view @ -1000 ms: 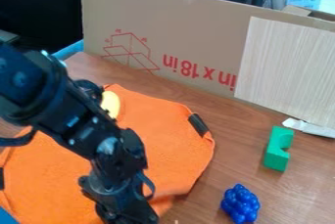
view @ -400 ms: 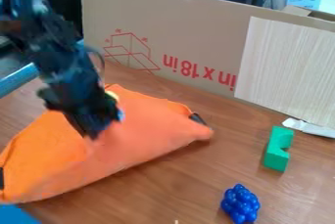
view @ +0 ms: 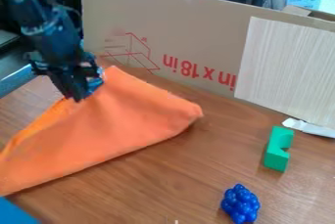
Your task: Fold the cloth from bottom right to top left
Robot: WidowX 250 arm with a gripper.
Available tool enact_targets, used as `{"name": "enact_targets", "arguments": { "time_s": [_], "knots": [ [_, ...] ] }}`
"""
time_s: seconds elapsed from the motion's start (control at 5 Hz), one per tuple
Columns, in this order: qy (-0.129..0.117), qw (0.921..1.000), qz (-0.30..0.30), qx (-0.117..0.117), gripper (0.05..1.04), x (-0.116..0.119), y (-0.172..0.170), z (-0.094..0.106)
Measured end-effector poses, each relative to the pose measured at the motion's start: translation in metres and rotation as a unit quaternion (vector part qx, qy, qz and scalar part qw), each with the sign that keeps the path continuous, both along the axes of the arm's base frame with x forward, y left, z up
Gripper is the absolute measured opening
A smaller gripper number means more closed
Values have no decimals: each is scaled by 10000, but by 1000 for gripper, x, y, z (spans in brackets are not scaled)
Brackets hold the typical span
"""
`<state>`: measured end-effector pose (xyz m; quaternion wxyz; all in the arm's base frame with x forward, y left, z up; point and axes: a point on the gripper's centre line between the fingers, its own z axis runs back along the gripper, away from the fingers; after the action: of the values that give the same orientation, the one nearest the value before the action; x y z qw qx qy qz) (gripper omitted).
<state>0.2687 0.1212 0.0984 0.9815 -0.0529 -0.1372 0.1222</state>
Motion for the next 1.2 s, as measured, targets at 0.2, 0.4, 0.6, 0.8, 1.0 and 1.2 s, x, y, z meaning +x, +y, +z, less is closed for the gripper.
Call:
{"name": "enact_targets", "arguments": {
  "time_s": [0.2, 0.4, 0.6, 0.8, 1.0, 1.2],
  "knots": [
    [327, 9993, 42, 169, 53, 16, 29, -5],
    [581, 9977, -146, 326, 53, 28, 50, -13],
    [693, 9969, -124, 353, 53, 47, 71, -26],
    [738, 9966, 59, 357, 53, 63, 87, -35],
    [644, 9970, 158, 411, 74, 81, 99, -33],
    [560, 9970, 278, 445, 219, 84, 109, -28]
  ]
}}
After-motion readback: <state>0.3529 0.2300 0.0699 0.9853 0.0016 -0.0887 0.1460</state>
